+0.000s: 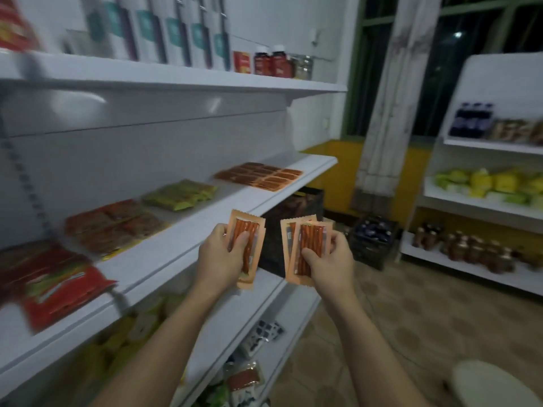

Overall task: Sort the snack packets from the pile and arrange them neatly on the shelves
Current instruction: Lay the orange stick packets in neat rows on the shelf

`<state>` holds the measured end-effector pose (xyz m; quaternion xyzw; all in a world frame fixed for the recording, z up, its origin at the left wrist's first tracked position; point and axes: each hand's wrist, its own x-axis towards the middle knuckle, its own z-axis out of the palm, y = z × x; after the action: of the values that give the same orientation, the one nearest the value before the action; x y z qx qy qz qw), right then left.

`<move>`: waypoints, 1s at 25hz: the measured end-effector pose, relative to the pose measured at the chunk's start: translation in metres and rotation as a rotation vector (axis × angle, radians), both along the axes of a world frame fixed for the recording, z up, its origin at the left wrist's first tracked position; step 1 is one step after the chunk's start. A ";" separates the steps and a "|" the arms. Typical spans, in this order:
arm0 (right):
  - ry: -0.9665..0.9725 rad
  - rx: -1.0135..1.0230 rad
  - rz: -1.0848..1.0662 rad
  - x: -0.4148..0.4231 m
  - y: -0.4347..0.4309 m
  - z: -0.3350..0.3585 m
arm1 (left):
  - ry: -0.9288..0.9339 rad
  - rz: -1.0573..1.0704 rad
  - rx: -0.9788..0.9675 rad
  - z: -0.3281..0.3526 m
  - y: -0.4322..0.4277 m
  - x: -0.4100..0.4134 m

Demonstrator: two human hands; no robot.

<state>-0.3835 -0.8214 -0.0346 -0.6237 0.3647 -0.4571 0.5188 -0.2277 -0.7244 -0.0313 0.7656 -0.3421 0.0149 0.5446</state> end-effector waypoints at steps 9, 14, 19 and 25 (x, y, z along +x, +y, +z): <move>0.084 0.025 -0.137 0.007 -0.164 -0.021 | 0.160 -0.217 -0.014 -0.037 -0.197 0.014; 0.130 0.052 -0.107 0.047 -0.271 -0.015 | 0.254 -0.178 -0.044 -0.038 -0.307 0.045; 0.100 0.063 -0.072 0.074 -0.349 -0.011 | 0.238 -0.174 -0.048 -0.028 -0.372 0.065; 0.033 0.069 0.111 0.127 -0.425 -0.009 | 0.196 -0.004 -0.033 -0.025 -0.421 0.103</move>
<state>-0.2570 -1.2460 -0.0438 -0.6322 0.3532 -0.4046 0.5584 -0.1248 -1.1451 -0.0567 0.7536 -0.2883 -0.0555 0.5881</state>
